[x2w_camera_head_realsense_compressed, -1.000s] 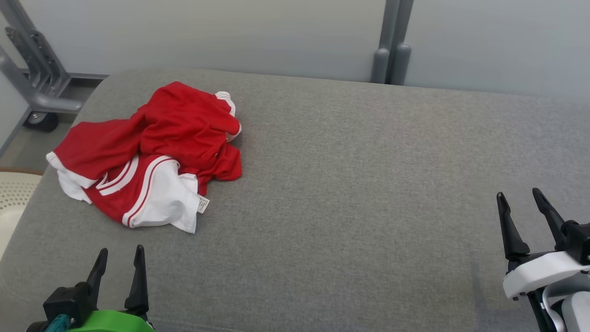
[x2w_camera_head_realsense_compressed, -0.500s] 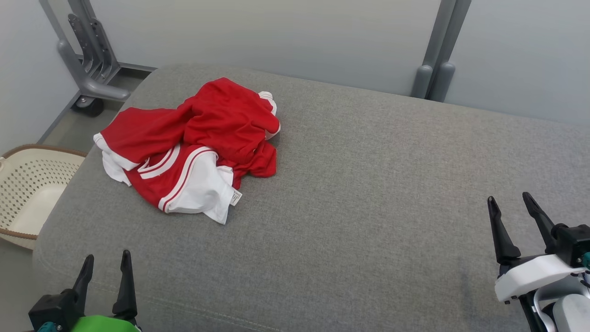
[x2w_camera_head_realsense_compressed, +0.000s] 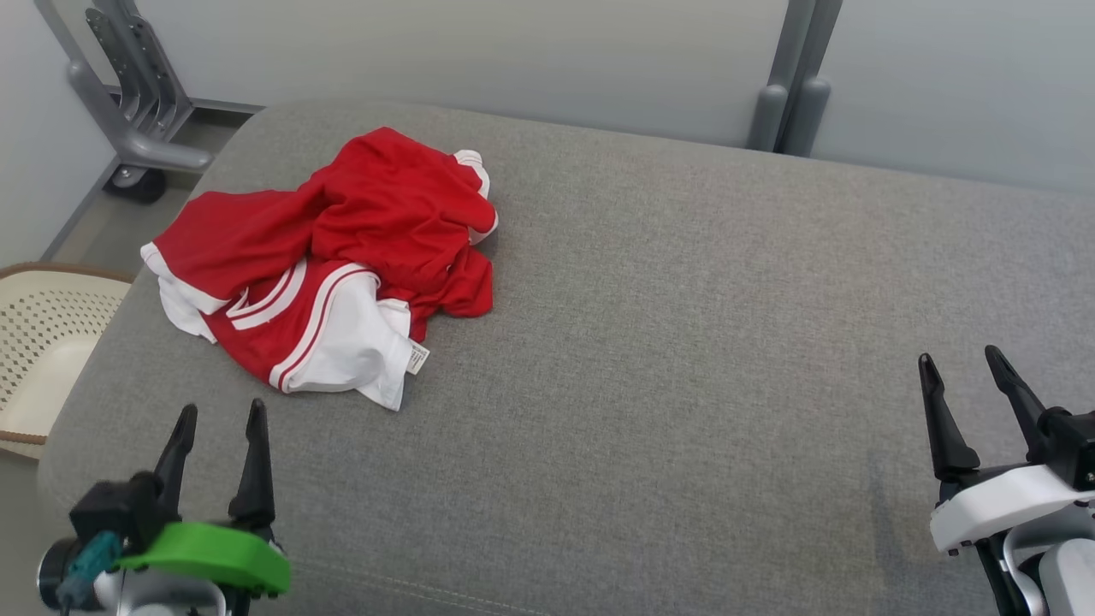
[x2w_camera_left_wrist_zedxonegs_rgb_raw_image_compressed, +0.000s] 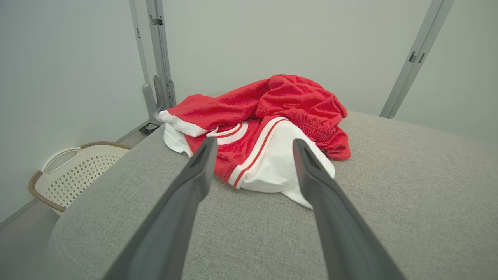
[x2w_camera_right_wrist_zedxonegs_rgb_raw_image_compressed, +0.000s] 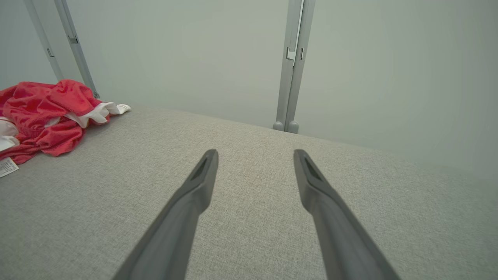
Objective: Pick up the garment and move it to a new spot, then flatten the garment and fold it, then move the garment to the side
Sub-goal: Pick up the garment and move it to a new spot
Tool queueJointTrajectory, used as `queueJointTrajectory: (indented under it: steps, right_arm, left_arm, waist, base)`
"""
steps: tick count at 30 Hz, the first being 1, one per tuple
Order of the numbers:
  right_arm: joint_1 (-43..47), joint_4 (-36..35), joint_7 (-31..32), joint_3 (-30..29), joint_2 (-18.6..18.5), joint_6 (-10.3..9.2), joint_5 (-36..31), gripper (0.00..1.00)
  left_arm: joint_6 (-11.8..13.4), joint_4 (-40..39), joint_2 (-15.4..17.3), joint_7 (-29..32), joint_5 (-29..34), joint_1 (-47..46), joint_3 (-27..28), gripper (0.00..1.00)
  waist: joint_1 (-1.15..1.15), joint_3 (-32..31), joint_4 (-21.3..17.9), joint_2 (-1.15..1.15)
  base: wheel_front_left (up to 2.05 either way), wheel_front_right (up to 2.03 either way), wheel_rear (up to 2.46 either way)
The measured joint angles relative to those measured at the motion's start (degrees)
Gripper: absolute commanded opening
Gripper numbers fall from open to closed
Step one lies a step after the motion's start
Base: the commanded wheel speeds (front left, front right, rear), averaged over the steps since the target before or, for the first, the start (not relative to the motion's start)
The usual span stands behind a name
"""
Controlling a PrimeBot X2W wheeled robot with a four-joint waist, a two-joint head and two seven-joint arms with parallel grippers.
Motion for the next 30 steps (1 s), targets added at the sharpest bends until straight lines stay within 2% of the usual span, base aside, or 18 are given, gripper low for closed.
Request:
queueJointTrajectory:
  steps: [3,9,15,16,17,18,19,22,27,30]
  right_arm:
    - [-0.3,-0.4,0.0,0.6,-0.3,0.00,-0.1,1.00]
    - [-3.8,-1.5,0.0,2.0,-0.7,0.49,-0.5,1.00]
    - [-7.4,-2.1,0.0,3.1,-0.8,0.49,-0.5,1.00]
    - [-7.4,-2.1,0.0,3.1,-0.8,0.49,-0.5,1.00]
    - [-8.7,-2.2,0.0,3.3,-0.8,0.51,-0.5,1.00]
    - [-9.3,-2.3,0.0,3.3,-0.8,0.51,-0.5,1.00]
    - [-9.3,-2.3,0.0,3.3,-0.8,0.51,-0.5,1.00]
    - [-11.0,-2.3,0.0,3.5,-0.7,0.51,-0.4,1.00]
    - [-13.6,-1.7,0.0,3.9,-0.5,0.51,-0.4,1.00]
    - [-14.4,-1.0,0.0,3.8,-0.5,0.51,-0.4,1.00]
  left_arm:
    - [0.0,0.7,1.3,3.1,-2.6,-4.7,-2.1,1.00]
    - [0.0,1.5,4.9,15.6,-10.2,-15.9,-2.4,1.00]
    - [0.0,5.1,5.1,30.0,-21.2,-25.3,3.9,1.00]
    - [0.0,5.1,5.1,30.0,-21.2,-25.3,3.9,1.00]
    - [0.4,6.1,5.2,34.7,-24.2,-27.5,5.6,1.00]
    - [1.0,6.4,5.2,36.6,-25.3,-28.6,6.4,1.00]
    - [1.0,6.4,5.2,36.6,-25.3,-28.6,6.4,1.00]
    - [3.9,7.2,5.8,41.0,-28.1,-32.7,9.3,1.00]
    - [7.6,8.6,9.9,45.9,-28.2,-36.8,10.9,1.00]
    - [8.7,10.0,11.1,48.7,-26.9,-38.0,9.8,1.00]
  waist:
    - [0.00,1.5,-0.2,0.00]
    - [0.00,5.3,-0.9,0.00]
    - [0.00,9.6,-2.4,0.00]
    - [0.00,9.6,-2.4,0.00]
    - [0.00,11.1,-3.2,0.00]
    - [0.00,11.8,-3.6,0.00]
    - [0.00,11.8,-3.6,0.00]
    - [0.01,14.0,-4.8,0.00]
    - [0.01,16.6,-7.8,0.00]
    - [0.01,17.7,-9.6,0.00]
  base:
    - [0.00,0.00,0.00]
    - [0.00,0.00,0.00]
    - [0.00,0.00,0.00]
    - [0.00,0.00,0.00]
    - [0.00,0.00,0.00]
    - [0.00,0.00,0.00]
    - [0.00,0.00,0.00]
    - [0.00,0.00,0.00]
    - [0.00,0.00,0.00]
    - [0.00,0.00,0.00]
